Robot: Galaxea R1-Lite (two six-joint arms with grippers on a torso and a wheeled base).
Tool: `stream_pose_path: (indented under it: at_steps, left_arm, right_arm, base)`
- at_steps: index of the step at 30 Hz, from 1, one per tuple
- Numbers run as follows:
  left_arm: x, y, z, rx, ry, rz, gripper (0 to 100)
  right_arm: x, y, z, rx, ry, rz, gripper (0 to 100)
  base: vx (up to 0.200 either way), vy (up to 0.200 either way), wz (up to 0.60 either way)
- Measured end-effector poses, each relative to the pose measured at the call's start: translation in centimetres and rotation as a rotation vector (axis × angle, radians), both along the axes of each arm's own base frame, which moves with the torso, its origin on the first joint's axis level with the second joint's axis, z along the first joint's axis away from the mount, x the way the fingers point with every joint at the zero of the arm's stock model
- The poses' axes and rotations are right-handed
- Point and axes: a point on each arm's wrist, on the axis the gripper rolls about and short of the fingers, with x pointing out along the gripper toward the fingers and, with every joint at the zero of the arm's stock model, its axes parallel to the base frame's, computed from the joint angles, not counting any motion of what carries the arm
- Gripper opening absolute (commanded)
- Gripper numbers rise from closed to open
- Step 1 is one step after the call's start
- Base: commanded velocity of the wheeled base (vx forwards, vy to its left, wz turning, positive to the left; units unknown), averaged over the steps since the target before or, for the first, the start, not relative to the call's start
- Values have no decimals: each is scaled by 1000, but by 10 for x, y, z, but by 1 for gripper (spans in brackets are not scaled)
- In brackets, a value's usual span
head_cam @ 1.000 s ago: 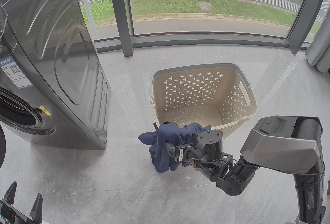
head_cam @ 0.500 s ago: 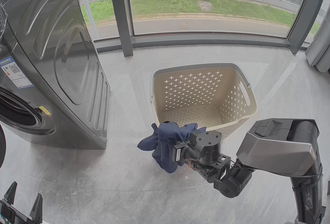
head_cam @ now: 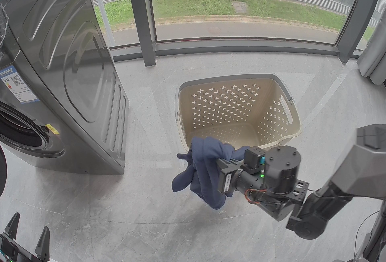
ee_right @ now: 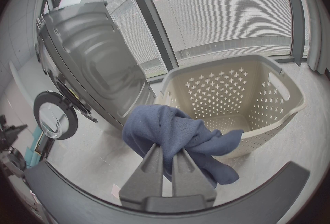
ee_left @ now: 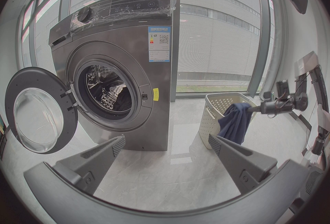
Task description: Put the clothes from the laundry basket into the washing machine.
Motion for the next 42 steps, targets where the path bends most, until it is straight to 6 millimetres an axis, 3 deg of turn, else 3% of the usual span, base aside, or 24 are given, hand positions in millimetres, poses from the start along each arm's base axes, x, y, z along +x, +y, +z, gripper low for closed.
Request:
stream_pose_path:
  at_steps: [8, 16, 33, 42]
  left_arm:
    - [0, 0, 0, -1, 1, -1, 100]
    - [0, 0, 0, -2, 3, -8, 100]
    - [0, 0, 0, -8, 4, -8, 100]
    - [0, 0, 0, -8, 3, -8, 100]
  right_arm:
    - [-43, -36, 65, 114, -110, 44, 0]
    - [-71, -64, 98, 143, -195, 61, 0]
    - [-79, -73, 107, 174, -223, 62, 0]
    - [-79, -74, 106, 175, -222, 64, 0]
  base:
    - [0, 0, 0]
    - [-100, 0, 0]
    - [-200, 0, 0]
    - [0, 67, 0]
